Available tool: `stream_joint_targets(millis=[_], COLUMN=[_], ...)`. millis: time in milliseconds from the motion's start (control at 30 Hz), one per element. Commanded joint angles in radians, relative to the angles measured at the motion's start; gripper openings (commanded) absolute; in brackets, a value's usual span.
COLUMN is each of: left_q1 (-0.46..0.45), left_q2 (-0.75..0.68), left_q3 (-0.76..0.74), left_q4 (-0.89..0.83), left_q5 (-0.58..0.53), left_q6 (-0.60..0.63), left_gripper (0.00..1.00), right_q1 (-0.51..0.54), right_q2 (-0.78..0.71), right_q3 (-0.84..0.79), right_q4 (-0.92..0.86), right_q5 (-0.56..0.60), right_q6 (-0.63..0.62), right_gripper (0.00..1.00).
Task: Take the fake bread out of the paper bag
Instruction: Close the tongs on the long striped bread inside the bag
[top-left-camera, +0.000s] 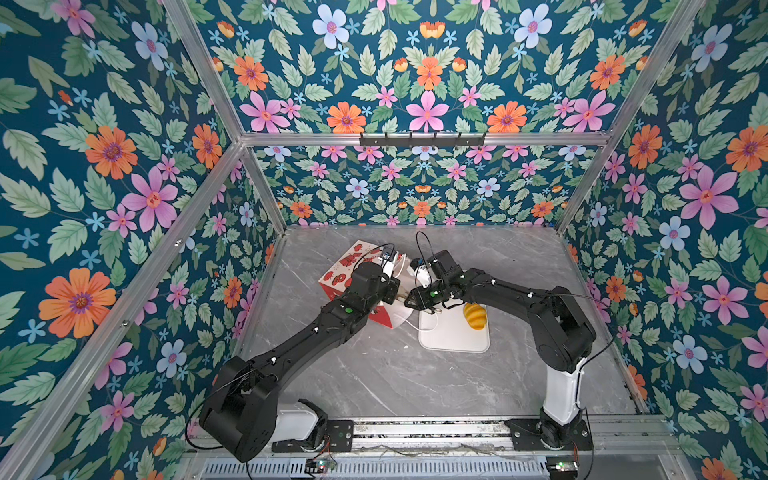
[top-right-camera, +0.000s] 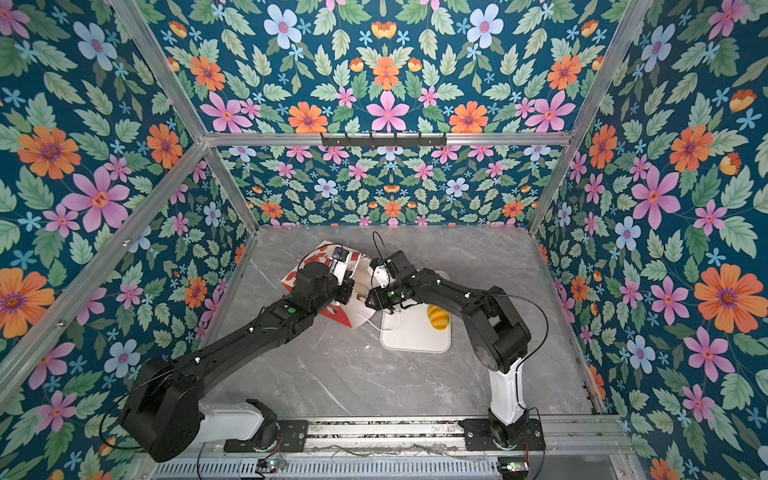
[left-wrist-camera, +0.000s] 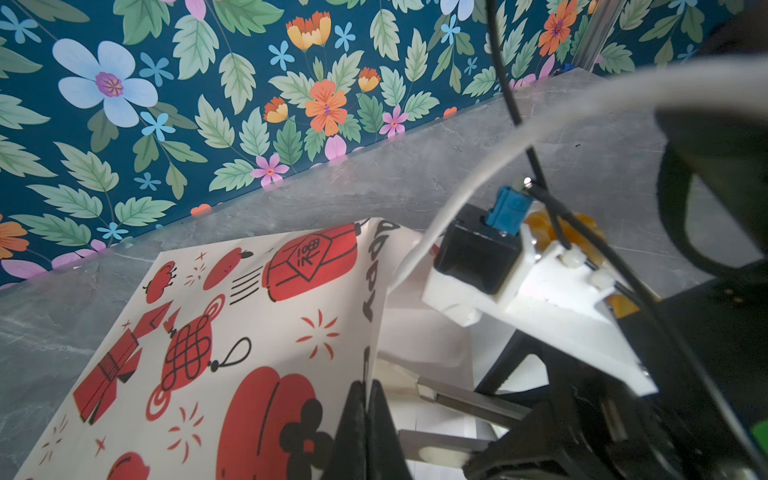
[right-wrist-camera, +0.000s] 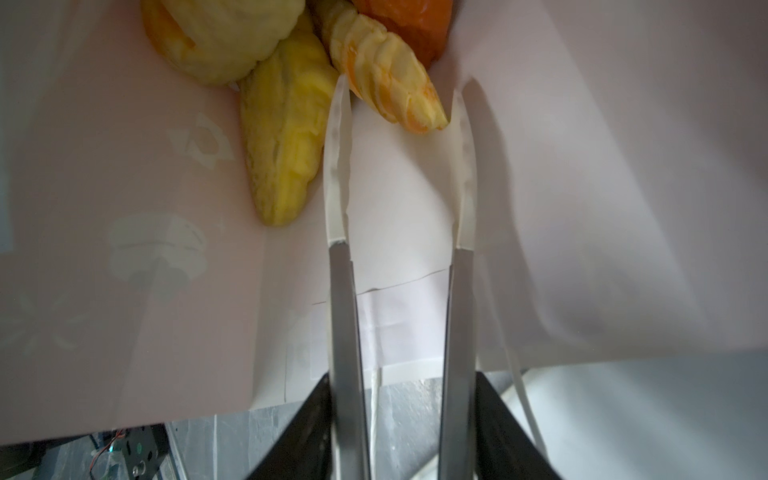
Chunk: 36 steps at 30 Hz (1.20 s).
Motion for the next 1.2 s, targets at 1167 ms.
stream_joint_targets(millis=[1167], left_q1=[0.000], left_q2=[0.030], left_q3=[0.022], left_q4=[0.043], left_q5=[-0.130], left_q6=[-0.016], left_gripper=[0.00], right_q1=[-0.020], right_q2=[-0.518], right_q3=[-0.304], right_q4=[-0.143], right_q5=[0.060], right_q6=[0.053], right_gripper=[0.16])
